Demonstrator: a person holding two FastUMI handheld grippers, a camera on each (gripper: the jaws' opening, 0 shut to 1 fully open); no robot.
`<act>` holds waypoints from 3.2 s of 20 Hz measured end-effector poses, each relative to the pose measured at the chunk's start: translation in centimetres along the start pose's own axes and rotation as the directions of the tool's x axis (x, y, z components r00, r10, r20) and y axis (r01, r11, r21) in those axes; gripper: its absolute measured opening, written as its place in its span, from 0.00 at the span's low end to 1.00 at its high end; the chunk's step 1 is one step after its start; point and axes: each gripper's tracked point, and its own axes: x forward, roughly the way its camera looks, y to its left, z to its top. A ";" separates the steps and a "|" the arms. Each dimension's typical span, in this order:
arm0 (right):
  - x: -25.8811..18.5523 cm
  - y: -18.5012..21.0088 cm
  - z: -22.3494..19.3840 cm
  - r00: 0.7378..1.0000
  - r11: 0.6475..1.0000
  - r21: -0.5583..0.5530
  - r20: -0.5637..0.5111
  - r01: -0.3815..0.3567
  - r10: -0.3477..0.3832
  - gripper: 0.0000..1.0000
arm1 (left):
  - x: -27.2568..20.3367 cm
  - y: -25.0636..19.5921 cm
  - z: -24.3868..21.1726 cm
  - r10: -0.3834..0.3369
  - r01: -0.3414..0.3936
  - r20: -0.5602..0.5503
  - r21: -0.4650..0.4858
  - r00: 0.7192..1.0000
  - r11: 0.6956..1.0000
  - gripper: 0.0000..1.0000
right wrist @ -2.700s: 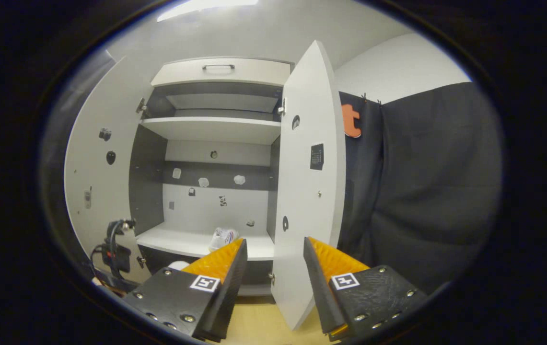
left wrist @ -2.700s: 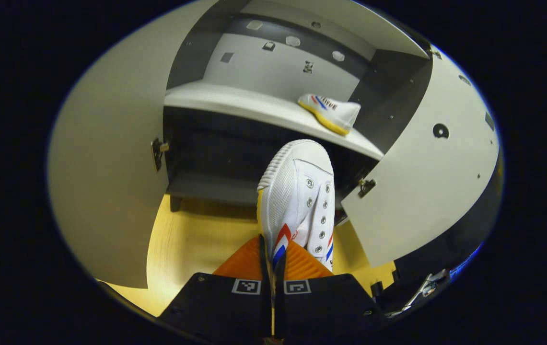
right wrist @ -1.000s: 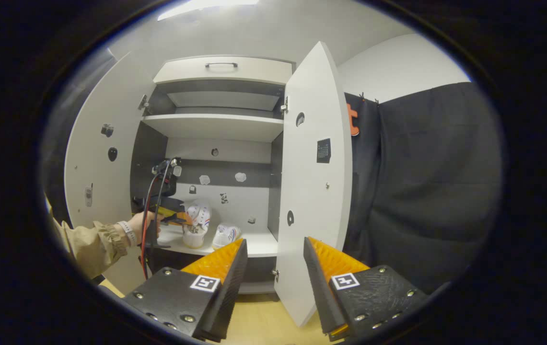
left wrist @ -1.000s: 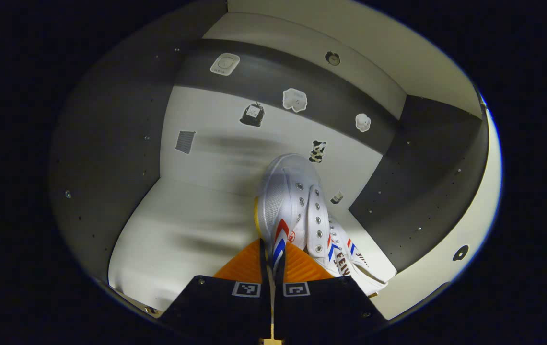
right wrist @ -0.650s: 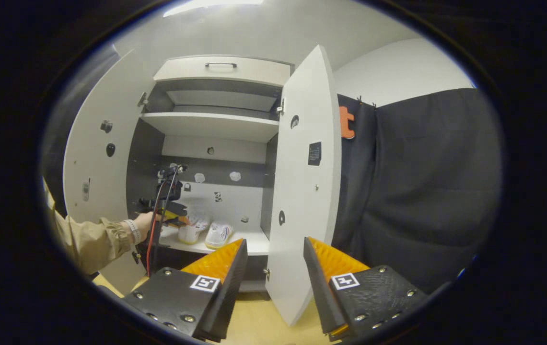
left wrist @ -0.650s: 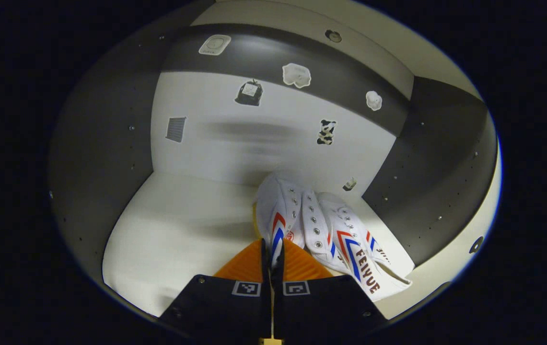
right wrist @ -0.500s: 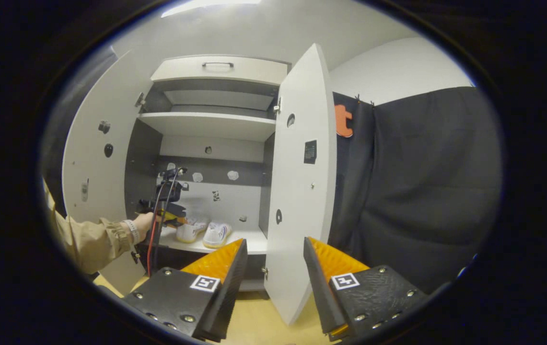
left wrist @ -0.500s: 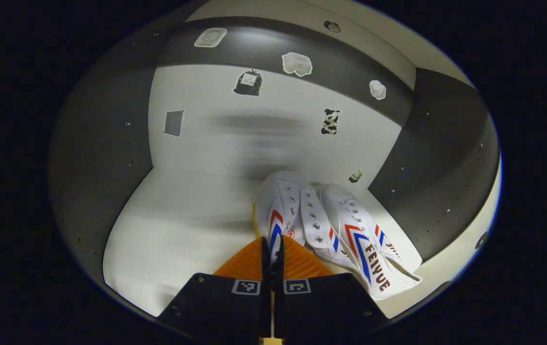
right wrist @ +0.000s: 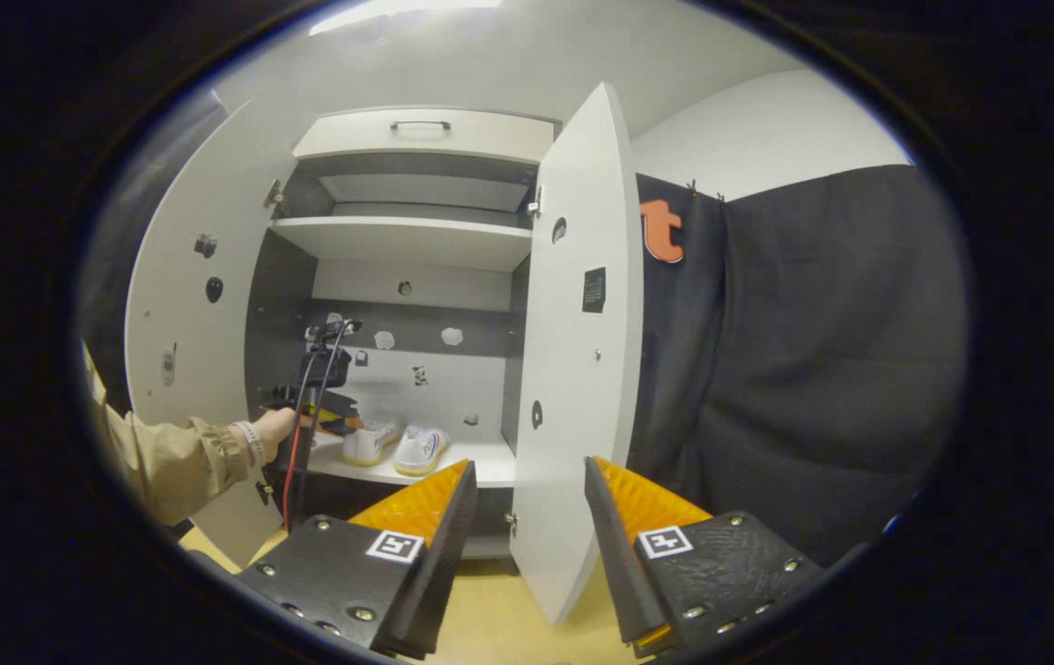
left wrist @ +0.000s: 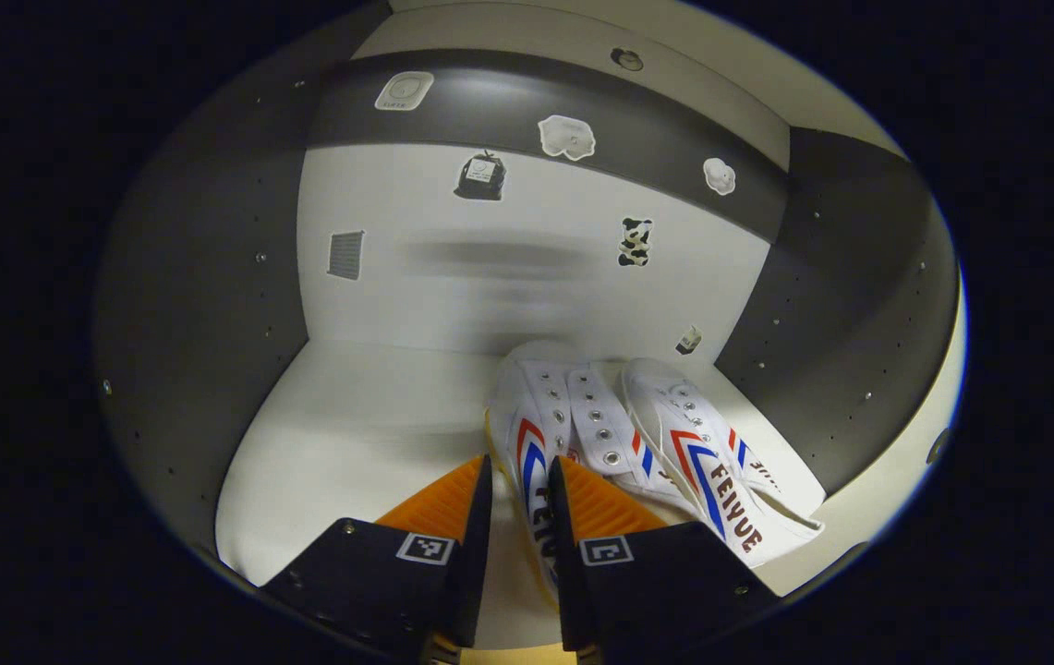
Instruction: Grab one shoe with the right hand and put it into the shoe cabinet, grab the other shoe with the left hand and put it into the shoe cabinet; then close the right door with the right hand and the left door with the left hand.
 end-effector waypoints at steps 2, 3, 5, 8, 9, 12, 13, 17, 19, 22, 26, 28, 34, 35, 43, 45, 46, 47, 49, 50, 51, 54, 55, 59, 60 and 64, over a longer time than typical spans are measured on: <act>-0.1 -0.1 0.2 1.000 1.000 0.003 0.005 0.000 0.000 0.67 | -0.9 -0.1 0.9 0.006 -0.006 0.036 -0.002 0.999 1.000 0.35; -0.2 -0.1 0.3 1.000 1.000 0.006 0.008 -0.001 0.001 0.67 | -1.4 -0.3 1.6 0.002 -0.001 0.059 -0.005 0.998 1.000 0.35; -0.4 -0.1 0.4 1.000 1.000 0.008 0.013 -0.004 0.004 0.67 | -3.1 -0.5 2.4 -0.003 0.002 0.093 0.002 0.996 1.000 0.32; -0.5 0.1 0.7 1.000 1.000 0.014 0.022 -0.017 0.016 0.70 | -6.0 -1.8 4.0 -0.026 0.025 0.155 0.007 0.988 1.000 0.42; -0.6 0.1 0.8 0.999 1.000 0.015 0.025 -0.024 0.024 0.70 | -7.2 -2.2 4.7 -0.032 0.031 0.177 0.006 0.984 0.999 0.42; -0.8 0.0 1.4 0.999 0.999 0.013 0.043 -0.033 0.032 0.67 | -11.0 -3.4 5.8 -0.057 0.053 0.236 0.022 0.970 0.998 0.42; -0.8 -0.2 1.5 0.998 0.999 0.014 0.049 -0.036 0.035 0.67 | -12.5 -3.9 6.2 -0.066 0.061 0.260 0.027 0.963 0.998 0.42; -1.1 -0.5 2.1 0.997 0.999 0.021 0.063 -0.050 0.049 0.70 | -18.4 -5.3 7.3 -0.095 0.072 0.347 0.077 0.933 0.994 0.42; -1.2 -0.8 2.4 0.996 0.998 0.021 0.072 -0.055 0.054 0.70 | -21.4 -6.2 7.7 -0.111 0.069 0.391 0.119 0.914 0.990 0.42; -1.3 -1.5 3.1 0.995 0.999 0.003 0.091 -0.051 0.050 0.67 | -25.9 -7.8 7.8 -0.138 0.072 0.447 0.163 0.884 0.984 0.44; -0.7 -3.5 4.6 0.991 1.000 -0.019 0.131 -0.020 0.022 0.67 | -30.9 -9.6 6.9 -0.175 0.081 0.489 0.207 0.855 0.975 0.65; -0.1 -4.8 5.4 0.989 1.000 -0.013 0.151 -0.001 0.003 0.70 | -32.9 -10.0 6.4 -0.178 0.079 0.505 0.211 0.844 0.974 0.77; 2.3 -9.2 7.1 0.977 0.997 -0.005 0.200 0.078 -0.076 0.70 | -37.2 -8.7 5.3 -0.117 0.034 0.537 0.162 0.835 0.986 0.97; 2.7 -10.0 7.2 0.975 0.996 -0.003 0.204 0.094 -0.092 0.70 | -37.9 -8.1 5.1 -0.098 0.021 0.541 0.146 0.835 0.989 0.97; 6.2 -11.7 4.6 0.987 0.994 0.052 0.131 0.091 -0.097 0.81 | -42.2 -5.8 4.7 -0.009 -0.036 0.589 0.064 0.808 0.997 0.96; 6.4 -11.9 4.3 0.988 0.994 0.065 0.125 0.087 -0.095 0.81 | -42.7 -5.1 4.4 0.019 -0.062 0.594 0.052 0.805 0.997 0.96; 6.5 -11.7 4.3 0.989 0.994 0.075 0.123 0.078 -0.087 0.84 | -42.8 -4.7 4.0 0.036 -0.076 0.591 0.042 0.806 0.996 0.95; 6.5 -11.6 4.3 0.990 0.994 0.084 0.119 0.064 -0.074 0.84 | -43.0 -4.5 3.7 0.048 -0.083 0.586 0.033 0.809 0.996 0.96; 6.4 -11.2 4.3 0.992 0.995 0.096 0.117 0.030 -0.041 0.84 | -43.5 -4.4 3.3 0.061 -0.086 0.584 0.016 0.809 0.996 0.95; 6.3 -10.9 4.3 0.993 0.995 0.098 0.116 0.012 -0.024 0.81 | -43.7 -4.3 3.3 0.068 -0.090 0.589 0.008 0.805 0.996 0.92; 6.2 -10.6 4.4 0.993 0.995 0.096 0.116 -0.002 -0.009 0.81 | -44.2 -4.2 3.4 0.074 -0.094 0.595 0.003 0.801 0.996 0.96; 6.1 -9.5 4.5 0.993 0.995 0.094 0.115 -0.040 0.029 0.83 | -45.6 -3.7 3.7 0.108 -0.122 0.611 -0.018 0.784 0.992 0.96; 6.1 -9.1 4.5 0.993 0.993 0.100 0.114 -0.055 0.044 0.84 | -46.2 -3.4 3.7 0.120 -0.131 0.617 -0.028 0.778 0.991 0.96; 6.0 -6.6 4.4 0.987 0.983 0.133 0.111 -0.127 0.113 0.81 | -48.3 -1.6 3.6 0.187 -0.188 0.631 -0.066 0.753 0.980 0.95; 6.0 -5.9 4.3 0.985 0.980 0.137 0.112 -0.146 0.132 0.84 | -48.9 -1.0 3.2 0.207 -0.206 0.627 -0.075 0.751 0.976 0.91; 6.1 -2.2 4.6 0.971 0.966 0.130 0.115 -0.222 0.207 0.84 | -49.4 1.0 3.0 0.272 -0.263 0.625 -0.109 0.732 0.959 0.96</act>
